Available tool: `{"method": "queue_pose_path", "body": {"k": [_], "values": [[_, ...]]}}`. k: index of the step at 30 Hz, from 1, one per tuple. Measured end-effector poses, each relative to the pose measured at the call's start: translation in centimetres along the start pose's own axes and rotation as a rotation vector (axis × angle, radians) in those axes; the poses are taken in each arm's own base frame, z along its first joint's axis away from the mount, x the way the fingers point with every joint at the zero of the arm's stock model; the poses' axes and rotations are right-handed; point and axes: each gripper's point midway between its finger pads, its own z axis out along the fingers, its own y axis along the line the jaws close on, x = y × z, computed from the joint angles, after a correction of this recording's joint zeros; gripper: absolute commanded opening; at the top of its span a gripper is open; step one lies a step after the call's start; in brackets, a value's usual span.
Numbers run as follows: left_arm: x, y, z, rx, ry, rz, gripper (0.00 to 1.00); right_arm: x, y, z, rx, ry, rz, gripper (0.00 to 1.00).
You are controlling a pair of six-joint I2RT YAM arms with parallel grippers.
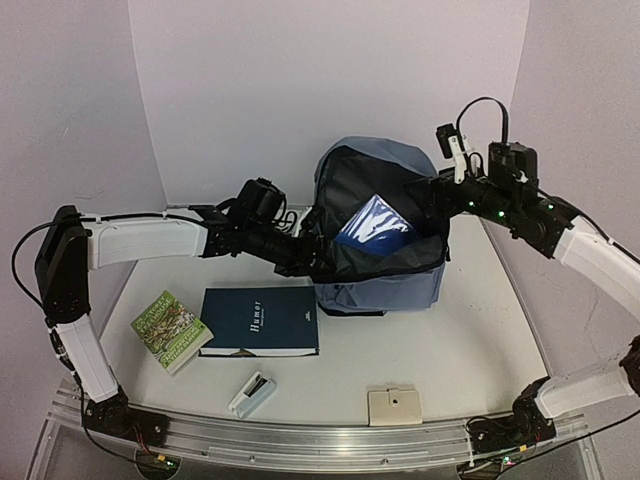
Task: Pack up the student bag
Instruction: Place the files in the student bag, then pick up the book from the center of the board.
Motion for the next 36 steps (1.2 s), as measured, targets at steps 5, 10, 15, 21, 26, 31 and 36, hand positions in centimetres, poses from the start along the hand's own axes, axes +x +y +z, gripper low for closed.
{"method": "queue_pose_path", "body": {"k": [5, 10, 15, 21, 26, 31, 36], "values": [[0.4, 0.1, 0.3, -0.024, 0.002, 0.019, 0.30, -1.5, 2.0, -3.1, -0.129, -0.066, 0.078, 0.90], [1.6, -0.3, 1.1, -0.030, 0.020, 0.032, 0.42, -2.8, 3.6, -6.1, -0.228, -0.122, 0.141, 0.90], [2.9, 0.4, 1.3, -0.057, 0.038, 0.022, 0.70, -2.0, 5.2, -7.2, -0.292, -0.113, 0.177, 0.89], [3.1, -0.4, -0.9, -0.074, -0.010, 0.045, 0.98, -1.1, 7.6, -7.3, -0.353, -0.081, 0.188, 0.88], [2.0, -3.7, -4.8, -0.047, -0.104, 0.103, 1.00, -0.7, 10.5, -7.6, -0.401, -0.064, 0.168, 0.88], [1.0, -5.7, -8.7, -0.071, -0.197, 0.152, 1.00, 0.3, 13.4, -6.8, -0.425, -0.021, 0.143, 0.88], [0.6, -1.6, -10.9, -0.200, -0.233, 0.068, 1.00, 1.0, 15.3, -6.2, -0.422, 0.003, 0.121, 0.88]]}}
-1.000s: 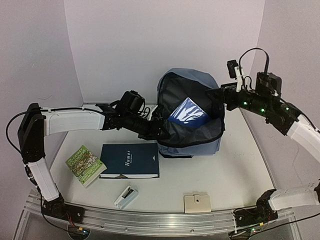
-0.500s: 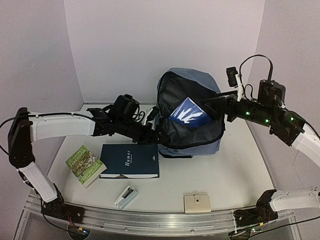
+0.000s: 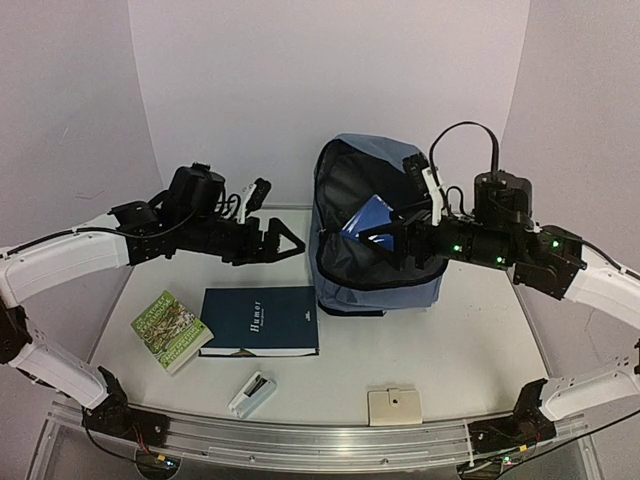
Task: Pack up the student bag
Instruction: Pick up the book from the center of the board.
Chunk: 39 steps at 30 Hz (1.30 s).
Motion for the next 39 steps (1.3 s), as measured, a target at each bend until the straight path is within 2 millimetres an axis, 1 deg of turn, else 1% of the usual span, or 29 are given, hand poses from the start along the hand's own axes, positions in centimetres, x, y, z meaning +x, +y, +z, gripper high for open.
{"method": "queue_pose_path", "body": {"k": [4, 6, 9, 12, 15, 17, 20, 22, 24, 26, 28, 32, 34, 36, 39], "values": [[1.3, 7.5, -0.5, -0.190, 0.021, -0.146, 1.00, 0.4, 0.7, 0.8, 0.017, 0.013, -0.013, 0.87], [2.5, 10.5, -1.2, -0.305, 0.039, -0.193, 1.00, 0.6, 0.9, 1.3, 0.039, 0.020, -0.021, 0.87], [3.5, 13.5, -2.2, -0.470, 0.042, -0.220, 1.00, 1.2, 1.2, 1.9, 0.066, 0.036, -0.038, 0.87], [5.1, 17.0, -3.7, -0.659, 0.045, -0.261, 1.00, 2.0, 2.2, 2.8, 0.090, 0.055, -0.065, 0.88], [7.7, 20.3, -5.5, -0.816, 0.069, -0.322, 1.00, 2.3, 4.0, 3.6, 0.102, 0.065, -0.101, 0.89], [9.4, 22.4, -6.7, -0.897, 0.079, -0.373, 1.00, 2.2, 5.7, 4.4, 0.104, 0.066, -0.121, 0.89], [10.8, 24.6, -8.5, -0.957, 0.065, -0.452, 1.00, 1.8, 8.5, 6.1, 0.084, 0.059, -0.116, 0.87], [10.9, 25.9, -10.1, -0.970, 0.025, -0.512, 1.00, 1.9, 10.6, 7.8, 0.055, 0.062, -0.089, 0.85], [10.4, 26.8, -11.8, -0.967, -0.043, -0.573, 1.00, 2.6, 12.5, 9.8, 0.033, 0.072, -0.055, 0.85], [9.9, 27.7, -13.3, -0.960, -0.109, -0.625, 1.00, 4.0, 14.0, 12.0, 0.015, 0.102, -0.014, 0.85], [9.7, 28.5, -14.6, -0.937, -0.174, -0.679, 1.00, 5.9, 15.4, 14.3, -0.006, 0.140, 0.036, 0.85], [11.1, 30.3, -17.0, -0.914, -0.251, -0.799, 1.00, 10.2, 17.2, 18.2, -0.032, 0.222, 0.131, 0.86], [11.8, 30.7, -17.2, -0.906, -0.261, -0.827, 1.00, 12.0, 17.9, 20.0, -0.043, 0.260, 0.175, 0.85], [12.7, 31.0, -17.2, -0.901, -0.259, -0.852, 1.00, 13.1, 18.9, 22.0, -0.072, 0.282, 0.223, 0.84], [14.1, 31.3, -17.3, -0.909, -0.263, -0.890, 1.00, 14.4, 19.7, 24.4, -0.107, 0.310, 0.290, 0.83]]}}
